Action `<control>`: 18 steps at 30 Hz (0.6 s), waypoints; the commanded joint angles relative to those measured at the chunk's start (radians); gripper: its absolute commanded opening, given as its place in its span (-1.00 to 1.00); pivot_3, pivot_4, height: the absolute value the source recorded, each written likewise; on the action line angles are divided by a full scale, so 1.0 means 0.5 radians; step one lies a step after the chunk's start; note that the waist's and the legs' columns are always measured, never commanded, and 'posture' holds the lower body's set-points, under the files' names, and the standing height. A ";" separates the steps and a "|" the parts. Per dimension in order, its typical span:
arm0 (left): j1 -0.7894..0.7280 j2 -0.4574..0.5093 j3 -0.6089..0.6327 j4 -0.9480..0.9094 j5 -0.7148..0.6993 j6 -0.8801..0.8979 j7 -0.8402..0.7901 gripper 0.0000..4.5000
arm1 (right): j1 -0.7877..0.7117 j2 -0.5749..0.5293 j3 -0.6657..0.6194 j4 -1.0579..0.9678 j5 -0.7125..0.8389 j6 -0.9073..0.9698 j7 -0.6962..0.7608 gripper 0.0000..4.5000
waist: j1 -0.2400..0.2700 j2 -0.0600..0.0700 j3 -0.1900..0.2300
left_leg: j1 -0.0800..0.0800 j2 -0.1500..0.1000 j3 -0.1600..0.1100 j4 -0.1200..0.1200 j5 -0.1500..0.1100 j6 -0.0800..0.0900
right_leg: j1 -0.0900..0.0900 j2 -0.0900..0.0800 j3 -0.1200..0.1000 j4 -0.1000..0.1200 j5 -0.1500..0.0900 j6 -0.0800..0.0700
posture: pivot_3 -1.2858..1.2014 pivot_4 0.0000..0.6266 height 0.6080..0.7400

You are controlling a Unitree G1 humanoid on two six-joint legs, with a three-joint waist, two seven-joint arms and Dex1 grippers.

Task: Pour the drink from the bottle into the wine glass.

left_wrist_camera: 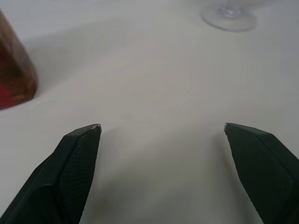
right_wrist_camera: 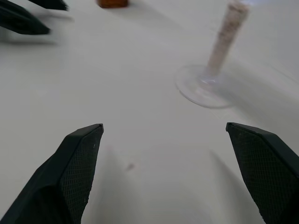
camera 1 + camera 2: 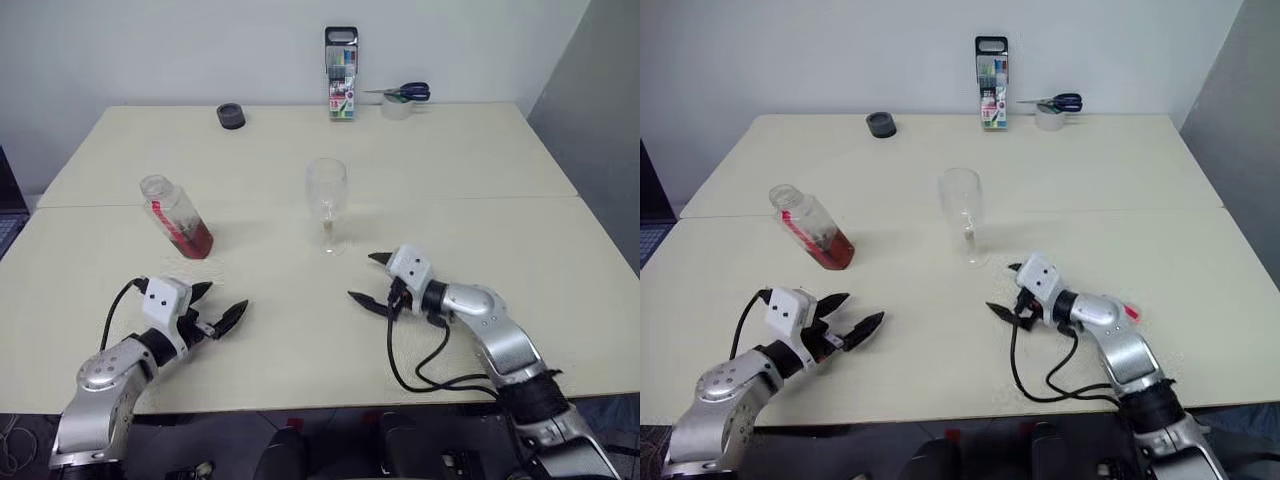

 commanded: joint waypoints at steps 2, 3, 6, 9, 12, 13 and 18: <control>-0.054 -0.061 0.121 0.201 0.101 -0.219 0.200 1.00 | 0.038 -0.093 0.004 -0.360 0.145 0.156 0.121 0.99 | 0.017 -0.001 -0.001 | 0.001 -0.001 0.000 0.000 0.000 0.000 | 0.000 0.000 0.000 0.001 0.000 0.000 | 0.03 -0.52 1.00; -0.078 -0.070 0.133 0.247 0.086 -0.235 0.204 1.00 | 0.037 -0.095 0.005 -0.412 0.171 0.189 0.124 0.99 | 0.021 -0.002 -0.001 | 0.001 -0.001 -0.001 0.000 0.000 0.000 | 0.001 0.000 -0.001 0.001 0.000 0.000 | 0.03 -0.52 1.00; -0.179 -0.056 0.172 0.333 0.012 -0.226 0.171 1.00 | 0.007 -0.079 0.014 -0.508 0.235 0.291 0.110 0.99 | 0.030 -0.003 -0.002 | 0.000 -0.001 -0.002 0.000 0.000 0.000 | 0.001 0.000 -0.003 0.001 0.000 0.000 | 0.03 -0.52 1.00; -0.264 -0.018 0.178 0.375 0.014 -0.215 0.159 1.00 | -0.015 -0.065 0.010 -0.540 0.268 0.358 0.088 0.99 | 0.031 -0.005 -0.003 | 0.000 -0.002 -0.002 0.001 0.000 0.000 | 0.001 0.000 -0.003 0.001 0.000 0.000 | 0.03 -0.52 1.00; -0.357 0.012 0.175 0.438 0.029 -0.205 0.161 1.00 | -0.033 -0.066 0.016 -0.546 0.276 0.380 0.068 0.99 | 0.033 -0.005 -0.003 | 0.000 -0.002 -0.003 0.001 0.000 -0.001 | 0.001 0.000 -0.003 0.001 0.000 0.000 | 0.03 -0.52 1.00; -0.384 0.019 0.169 0.451 0.032 -0.197 0.161 1.00 | -0.038 -0.066 0.018 -0.547 0.279 0.385 0.062 0.99 | 0.033 -0.005 -0.003 | 0.000 -0.002 -0.003 0.001 0.001 -0.001 | 0.001 0.000 -0.004 0.001 0.000 0.000 | 0.03 -0.52 1.00; -0.518 0.029 0.154 0.489 0.048 -0.164 0.199 1.00 | -0.049 -0.065 0.024 -0.564 0.283 0.403 0.045 0.99 | 0.033 -0.005 -0.003 | 0.000 -0.002 -0.002 0.001 0.001 -0.002 | 0.001 0.000 -0.003 0.001 0.000 0.000 | 0.03 -0.52 1.00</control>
